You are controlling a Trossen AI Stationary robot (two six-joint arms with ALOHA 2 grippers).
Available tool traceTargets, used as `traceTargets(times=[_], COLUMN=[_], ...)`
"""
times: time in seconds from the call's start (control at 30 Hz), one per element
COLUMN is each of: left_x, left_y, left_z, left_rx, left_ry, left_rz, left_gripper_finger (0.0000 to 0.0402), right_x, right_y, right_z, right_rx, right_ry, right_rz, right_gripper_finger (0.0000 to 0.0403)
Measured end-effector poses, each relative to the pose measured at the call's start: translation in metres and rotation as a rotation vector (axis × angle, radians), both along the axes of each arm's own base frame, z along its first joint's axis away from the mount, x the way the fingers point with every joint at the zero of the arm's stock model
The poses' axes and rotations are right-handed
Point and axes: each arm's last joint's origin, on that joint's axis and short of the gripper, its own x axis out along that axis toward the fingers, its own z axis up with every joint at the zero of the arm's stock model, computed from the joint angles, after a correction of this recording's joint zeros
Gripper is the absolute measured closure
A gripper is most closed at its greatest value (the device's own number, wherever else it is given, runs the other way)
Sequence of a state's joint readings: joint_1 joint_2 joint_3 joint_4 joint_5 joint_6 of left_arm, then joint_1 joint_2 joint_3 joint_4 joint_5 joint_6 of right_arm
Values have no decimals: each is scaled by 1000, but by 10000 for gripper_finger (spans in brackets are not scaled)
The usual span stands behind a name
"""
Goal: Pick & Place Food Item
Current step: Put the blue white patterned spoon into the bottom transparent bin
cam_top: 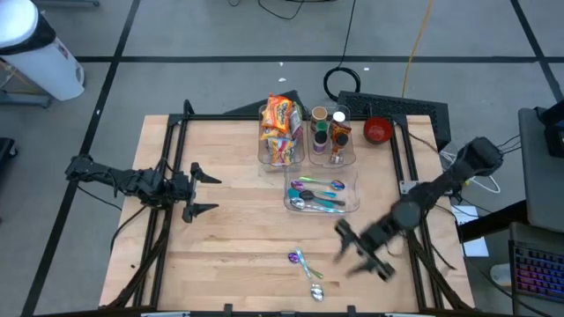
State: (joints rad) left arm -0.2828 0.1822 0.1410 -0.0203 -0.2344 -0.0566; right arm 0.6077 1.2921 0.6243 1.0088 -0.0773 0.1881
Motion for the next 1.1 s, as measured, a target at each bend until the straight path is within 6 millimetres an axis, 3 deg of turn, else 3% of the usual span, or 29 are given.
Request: traceTargets(times=[0.17,0.33,0.43,0.63,0.9,1.1], left_x=[0,0,0,0,0,0], left_y=[0,0,0,0,0,0], left_z=[0,0,0,0,0,0], left_rx=[0,0,0,0,0,0], left_ry=[-1,-1,-2,-2,-3,-2], left_rz=[0,0,0,0,0,0], left_gripper_finger=[27,27,27,27,27,27], right_x=[-14,-8,3,32,72,70], right_y=[44,82,108,153,179,181], right_z=[-9,0,2,-9,-56,-79], right_rx=[-43,-34,-169,-468,-588,-729], right_ry=[-191,-173,-58,339,655,747], right_rz=[107,76,24,-294,-369,-391], right_gripper_finger=[225,215,200,160,152,158])
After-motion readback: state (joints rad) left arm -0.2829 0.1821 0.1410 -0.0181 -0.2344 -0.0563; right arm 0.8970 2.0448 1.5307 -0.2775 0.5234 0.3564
